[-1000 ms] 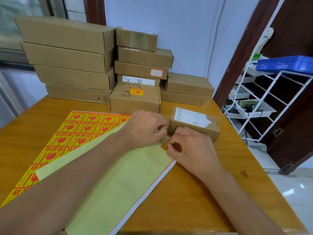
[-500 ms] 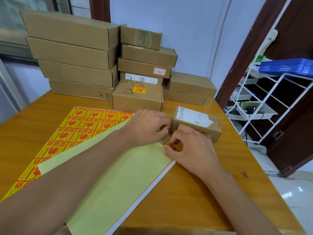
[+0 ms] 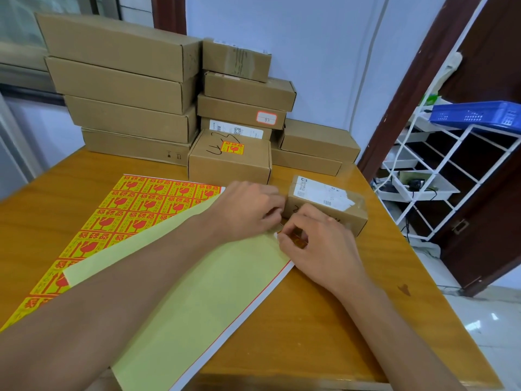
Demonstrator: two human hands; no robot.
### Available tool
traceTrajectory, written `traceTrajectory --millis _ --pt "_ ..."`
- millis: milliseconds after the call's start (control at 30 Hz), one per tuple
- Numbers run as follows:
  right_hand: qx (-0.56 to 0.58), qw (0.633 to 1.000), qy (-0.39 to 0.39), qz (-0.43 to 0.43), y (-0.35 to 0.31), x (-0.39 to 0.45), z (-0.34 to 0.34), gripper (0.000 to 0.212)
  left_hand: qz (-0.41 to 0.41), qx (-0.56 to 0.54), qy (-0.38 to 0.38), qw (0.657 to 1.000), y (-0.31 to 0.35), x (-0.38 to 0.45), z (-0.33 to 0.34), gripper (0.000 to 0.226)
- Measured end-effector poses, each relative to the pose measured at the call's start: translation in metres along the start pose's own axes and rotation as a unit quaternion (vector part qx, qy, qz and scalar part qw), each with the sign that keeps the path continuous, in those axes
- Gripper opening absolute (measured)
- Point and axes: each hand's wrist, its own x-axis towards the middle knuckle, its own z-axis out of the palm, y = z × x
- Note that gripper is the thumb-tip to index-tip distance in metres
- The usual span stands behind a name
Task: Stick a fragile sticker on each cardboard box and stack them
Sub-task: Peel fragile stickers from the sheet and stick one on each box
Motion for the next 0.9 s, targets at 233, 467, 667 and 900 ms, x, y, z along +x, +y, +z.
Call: traceTrajectory --millis 233,467,667,900 --pt "0.018 1.000 -0.008 -0.022 -0.004 0.000 -0.002 0.022 0.009 -0.005 0.002 1.000 0.001 0.000 -0.001 0.033" --pt "0.198 0.977 0.050 0.062 -0.002 0.004 -0.003 0.015 0.006 -0.007 -0.009 1.000 0.000 0.001 -0.002 0.036" --pt "0.232 0.940 0.243 0.067 -0.001 0.002 -0.015 0.017 0.008 -0.006 -0.017 1.000 -0.003 0.001 -0.001 0.032" --pt "0.069 0.920 0.384 -0.040 0.010 0.002 -0.012 0.016 -0.088 -0.098 0.077 0.988 0.010 0.003 -0.010 0.033"
